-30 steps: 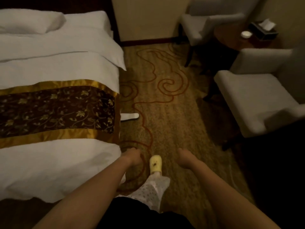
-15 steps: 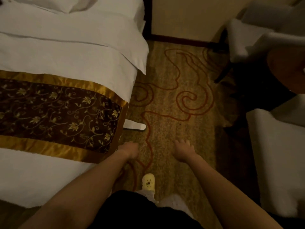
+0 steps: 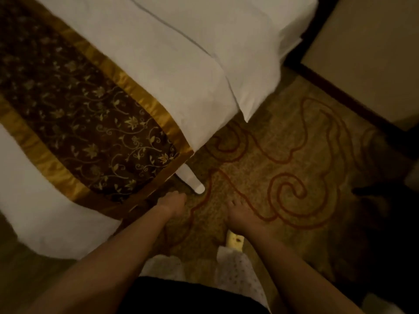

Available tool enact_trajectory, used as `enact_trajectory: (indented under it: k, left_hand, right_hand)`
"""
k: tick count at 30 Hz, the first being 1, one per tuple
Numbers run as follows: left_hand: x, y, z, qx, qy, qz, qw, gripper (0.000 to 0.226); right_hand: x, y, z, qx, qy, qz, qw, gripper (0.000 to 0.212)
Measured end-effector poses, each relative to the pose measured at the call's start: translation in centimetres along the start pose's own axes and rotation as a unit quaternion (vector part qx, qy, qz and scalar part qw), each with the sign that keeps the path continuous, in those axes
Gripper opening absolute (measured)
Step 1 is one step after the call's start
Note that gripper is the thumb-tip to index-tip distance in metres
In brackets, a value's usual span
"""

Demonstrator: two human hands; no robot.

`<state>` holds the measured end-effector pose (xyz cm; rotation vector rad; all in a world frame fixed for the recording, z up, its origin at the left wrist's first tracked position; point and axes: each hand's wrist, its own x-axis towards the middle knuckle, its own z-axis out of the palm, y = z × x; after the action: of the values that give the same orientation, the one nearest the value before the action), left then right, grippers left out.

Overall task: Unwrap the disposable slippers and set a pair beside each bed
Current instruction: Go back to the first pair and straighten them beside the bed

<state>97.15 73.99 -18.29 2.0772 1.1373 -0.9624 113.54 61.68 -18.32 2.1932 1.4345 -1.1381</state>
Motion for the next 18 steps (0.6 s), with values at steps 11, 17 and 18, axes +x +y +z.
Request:
enact_trajectory:
  k: [11,17,18]
  left_hand:
    - [19.9,1.6,6.3,-0.121,0.001,-0.078,0.99,0.04]
    - [35.8,-1.8,14.0,-0.164,0.002,-0.101,0.981,0.052]
    - [38.4,-2.3,15.4,-0.155,0.003,-0.106,0.982,0.049]
  right_hand:
    - [23.3,7.0,2.4,-0.043,-0.034,-0.069,0.996,0.047]
    - [39.9,6.9,12.6,-0.038,-0.047,-0.103,0.993,0.042]
    - [42.6,6.8,14.3,-0.039,-0.054,-0.11,0.992,0.041]
